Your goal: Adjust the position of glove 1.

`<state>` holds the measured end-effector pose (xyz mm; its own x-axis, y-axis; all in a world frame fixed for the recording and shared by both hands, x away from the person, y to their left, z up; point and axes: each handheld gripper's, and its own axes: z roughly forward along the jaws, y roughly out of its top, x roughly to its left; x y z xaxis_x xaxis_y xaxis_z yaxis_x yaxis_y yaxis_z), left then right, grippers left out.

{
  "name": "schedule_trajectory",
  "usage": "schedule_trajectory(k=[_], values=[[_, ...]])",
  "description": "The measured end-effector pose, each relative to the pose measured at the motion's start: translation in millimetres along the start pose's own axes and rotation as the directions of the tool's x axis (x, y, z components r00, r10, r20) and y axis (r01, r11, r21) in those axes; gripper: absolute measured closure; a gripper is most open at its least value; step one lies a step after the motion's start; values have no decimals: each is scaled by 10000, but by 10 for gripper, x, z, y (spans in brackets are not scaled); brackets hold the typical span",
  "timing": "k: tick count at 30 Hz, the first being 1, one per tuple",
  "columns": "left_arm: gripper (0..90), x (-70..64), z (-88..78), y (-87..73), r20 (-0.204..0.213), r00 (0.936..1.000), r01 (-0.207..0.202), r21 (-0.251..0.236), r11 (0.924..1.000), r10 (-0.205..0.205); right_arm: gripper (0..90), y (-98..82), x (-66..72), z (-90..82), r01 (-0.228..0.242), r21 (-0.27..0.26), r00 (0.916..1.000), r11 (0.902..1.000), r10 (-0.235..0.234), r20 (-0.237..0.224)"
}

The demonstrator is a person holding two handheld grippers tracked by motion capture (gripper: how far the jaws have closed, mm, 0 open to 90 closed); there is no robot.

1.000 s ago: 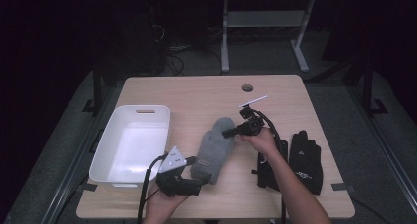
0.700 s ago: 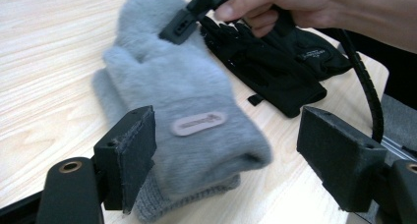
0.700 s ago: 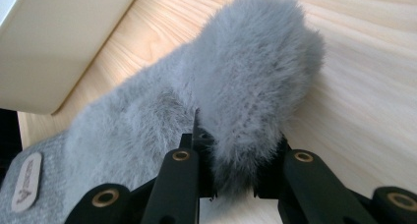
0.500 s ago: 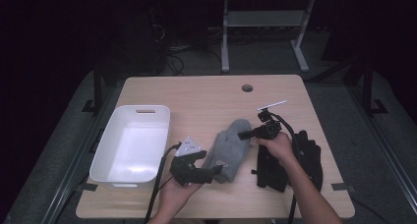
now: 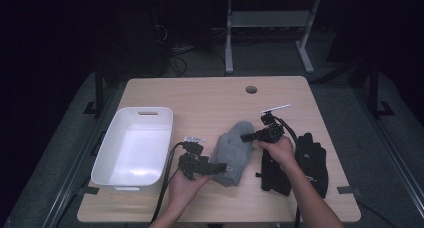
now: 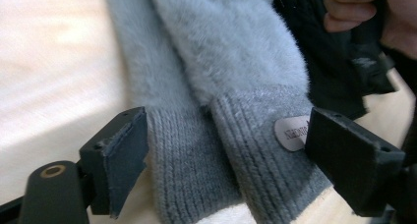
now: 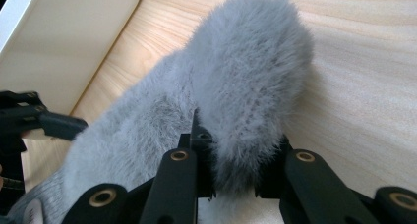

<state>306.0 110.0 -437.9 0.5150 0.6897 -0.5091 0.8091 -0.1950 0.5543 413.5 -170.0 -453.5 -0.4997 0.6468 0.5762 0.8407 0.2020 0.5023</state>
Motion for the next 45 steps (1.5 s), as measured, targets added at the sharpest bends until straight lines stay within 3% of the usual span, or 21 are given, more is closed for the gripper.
schedule_trajectory(k=[3, 10, 14, 17, 22, 23, 25, 27, 32, 33, 34, 35, 36, 37, 40, 42, 45], values=[[158, 11, 3, -14, 214, 9993, 313, -48, 9995, -312, 744, -3, 4, 2, 57, 16, 10000, 10000, -57, 50], [146, 49, 63, 0, 155, 9992, 366, 338, 9988, -372, 741, -3, 22, 6, 142, 117, 9997, 9998, -144, 178], [300, 80, 24, -14, 111, 9996, 250, 227, 9994, -253, 725, -6, 27, 6, 133, 41, 9996, 9999, -134, 232], [360, 134, -9, -28, 258, 9989, 382, 160, 9991, -386, 647, -12, 20, 13, 184, -7, 9995, 9998, -183, 238], [370, 137, -24, -32, 295, 9989, 371, 69, 9993, -373, 487, -18, 11, 6, 43, -15, 9996, 10000, -42, 268], [374, 134, -28, -44, 290, 9991, 312, -16, 9995, -311, 427, -21, 11, -14, -88, -65, 9986, 9999, 91, 523], [369, 142, -23, -45, 375, 9984, 427, -36, 9991, -426, 408, -23, 11, -38, -288, -64, 9979, 9996, 291, 572], [363, 147, -29, -38, 410, 9984, 396, -15, 9992, -395, 389, -21, 28, -79, -106, 43, 9965, 9999, 102, 825], [376, 149, -34, -36, 397, 9987, 335, 10, 9994, -335, 404, -19, 71, -150, 103, 91, 9963, 9999, -110, 847], [370, 148, -38, -35, 422, 9984, 376, 39, 9993, -378, 459, -25, 69, -136, 53, 296, 9979, 9995, -72, 650], [370, 149, -41, -35, 504, 9979, 410, 30, 9992, -411, 459, -25, 69, -136, 53, 296, 9979, 9995, -72, 650], [319, 144, -49, -34, 739, 9961, 467, 158, 9988, -477, 518, -29, 68, -109, 133, 451, 9978, 9989, -161, 638], [263, 144, -49, -34, 739, 9961, 467, 158, 9988, -477, 518, -29, 68, -109, 133, 451, 9978, 9989, -161, 638], [263, 145, -46, -35, 856, 9947, 553, 136, 9984, -563, 526, -30, 68, -95, 59, 408, 9983, 9992, -83, 580], [155, 90, -5, -25, 764, 9950, 615, 306, 9976, -637, 560, -16, 102, -71, -72, 307, 9982, 9995, 54, 592], [145, 49, -2, -16, 615, 9971, 435, 378, 9983, -457, 565, -11, 107, -62, -24, 259, 9980, 9997, 7, 638], [141, 60, 10, -3, 563, 9966, 569, 458, 9973, -594, 546, -14, 104, -51, -43, 279, 9980, 9996, 25, 639]])
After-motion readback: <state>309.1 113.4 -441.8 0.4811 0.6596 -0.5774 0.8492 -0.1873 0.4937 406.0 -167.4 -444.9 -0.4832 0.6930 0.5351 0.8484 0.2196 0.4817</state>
